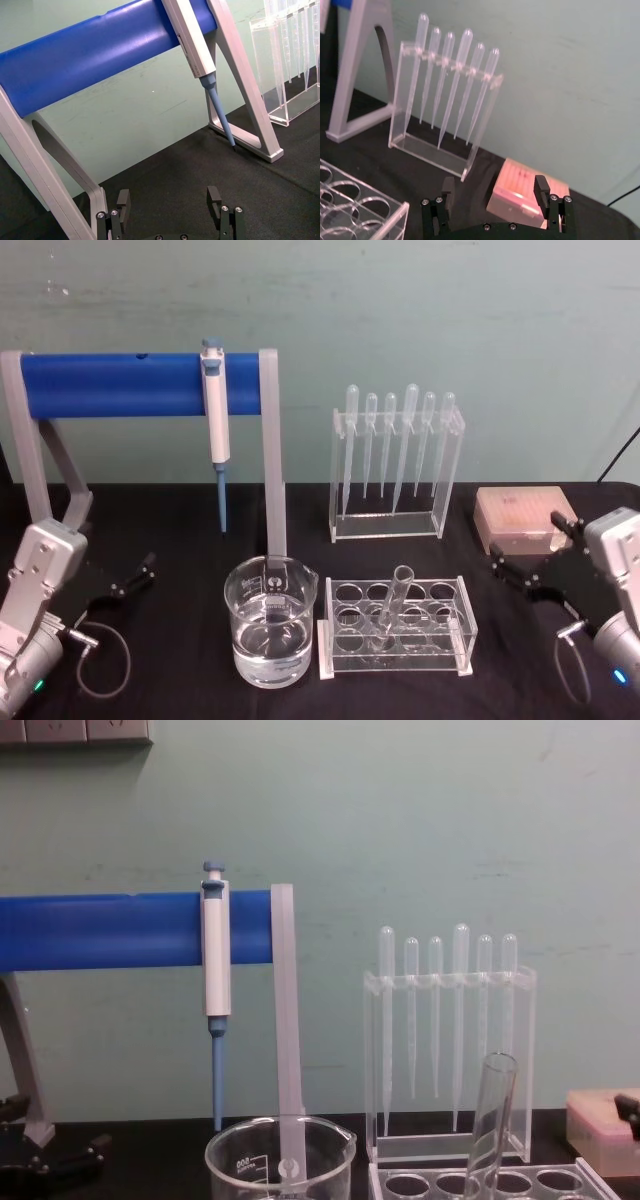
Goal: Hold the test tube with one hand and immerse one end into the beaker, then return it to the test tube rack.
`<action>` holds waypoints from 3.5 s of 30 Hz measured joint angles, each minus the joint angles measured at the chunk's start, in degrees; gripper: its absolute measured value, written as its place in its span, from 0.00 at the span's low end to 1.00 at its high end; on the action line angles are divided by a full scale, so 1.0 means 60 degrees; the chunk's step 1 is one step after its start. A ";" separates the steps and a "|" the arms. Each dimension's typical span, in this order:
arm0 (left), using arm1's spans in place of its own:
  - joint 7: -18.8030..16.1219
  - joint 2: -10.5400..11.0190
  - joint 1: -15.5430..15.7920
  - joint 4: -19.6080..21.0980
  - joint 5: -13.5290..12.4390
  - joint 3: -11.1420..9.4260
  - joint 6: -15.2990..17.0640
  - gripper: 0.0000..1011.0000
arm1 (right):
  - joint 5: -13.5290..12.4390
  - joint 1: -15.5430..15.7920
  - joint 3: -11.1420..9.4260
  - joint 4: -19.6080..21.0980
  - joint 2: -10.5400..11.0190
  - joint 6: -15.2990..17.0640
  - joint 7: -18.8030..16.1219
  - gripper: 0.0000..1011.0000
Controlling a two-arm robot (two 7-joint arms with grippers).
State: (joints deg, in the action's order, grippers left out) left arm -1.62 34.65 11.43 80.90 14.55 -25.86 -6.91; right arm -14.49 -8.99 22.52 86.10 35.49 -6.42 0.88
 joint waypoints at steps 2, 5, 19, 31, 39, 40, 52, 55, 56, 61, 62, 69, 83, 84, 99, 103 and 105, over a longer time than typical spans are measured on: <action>0.0000 0.0000 0.0000 0.0000 0.0000 0.0000 0.0000 0.99 | -0.0064 0.0148 -0.0140 0.0352 0.0136 0.0106 -0.0060 0.99; 0.0000 0.0000 0.0000 0.0000 0.0000 0.0000 0.0000 0.99 | -0.0224 0.0412 -0.0322 0.0876 0.0432 0.0276 -0.0361 0.99; 0.0000 0.0000 0.0000 0.0000 0.0000 0.0001 0.0000 0.99 | -0.1199 0.2026 -0.1189 0.3011 0.1935 0.0822 -0.2005 0.99; 0.0000 -0.0001 0.0000 0.0000 0.0000 0.0000 0.0000 0.99 | -0.0378 0.2101 -0.0574 0.3233 0.1491 0.0260 -0.2618 0.99; 0.0000 -0.0001 0.0000 0.0000 0.0000 0.0000 0.0000 0.99 | -0.0014 0.1805 -0.0258 0.2634 0.0550 -0.0632 -0.2643 0.99; 0.0000 0.0000 0.0000 0.0000 0.0000 0.0000 0.0000 0.99 | -0.0011 0.1777 -0.0239 0.2563 0.0452 -0.0692 -0.2649 0.99; 0.0000 -0.0001 0.0000 0.0000 0.0000 0.0000 0.0000 0.99 | -0.0365 0.1405 -0.0126 0.1568 -0.0704 -0.1586 -0.3115 0.99; 0.0000 0.0000 0.0000 0.0000 0.0000 0.0000 0.0000 0.99 | -0.0485 0.1342 -0.0138 0.1355 -0.0910 -0.1729 -0.3246 0.99; 0.0000 -0.0001 0.0000 0.0000 0.0000 0.0000 0.0000 0.99 | -0.0515 0.1330 -0.0148 0.1314 -0.0956 -0.1761 -0.3280 0.99; 0.0000 0.0000 0.0000 0.0000 0.0000 0.0000 -0.0001 0.99 | -0.0585 0.1254 -0.0195 0.1099 -0.1214 -0.1867 -0.3458 0.99; 0.0000 0.0000 -0.0001 0.0000 0.0000 0.0000 0.0000 0.99 | -0.0582 0.1237 -0.0195 0.1066 -0.1247 -0.1868 -0.3472 0.99; 0.0000 0.0000 -0.0001 0.0001 0.0000 0.0000 -0.0001 0.99 | -0.0491 0.1129 -0.0178 0.0882 -0.1483 -0.1869 -0.3696 0.96; 0.0000 0.0000 0.0000 0.0000 0.0000 0.0000 0.0000 0.99 | -0.0283 0.1196 -0.0390 0.0911 -0.1793 -0.1730 -0.3864 0.62; 0.0000 0.0000 0.0000 0.0000 0.0000 0.0000 0.0000 0.99 | -0.0279 0.1222 -0.0440 0.0932 -0.1813 -0.1707 -0.3897 0.56; 0.0000 0.0000 -0.0001 0.0001 0.0000 0.0000 0.0000 0.99 | -0.0203 0.1582 -0.0889 0.1329 -0.1949 -0.1560 -0.4057 0.22; 0.0000 -0.0001 0.0000 0.0000 0.0000 0.0000 0.0000 0.99 | -0.0201 0.1596 -0.0985 0.1416 -0.1991 -0.1516 -0.4127 0.22; 0.0000 0.0000 0.0000 0.0000 -0.0001 0.0000 0.0000 0.99 | -0.0216 0.1610 -0.1073 0.1601 -0.1999 -0.1420 -0.4138 0.22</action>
State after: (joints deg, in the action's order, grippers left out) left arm -1.62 34.64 11.43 80.90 14.55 -25.86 -6.91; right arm -15.78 0.67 16.08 95.70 23.50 -14.94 -23.95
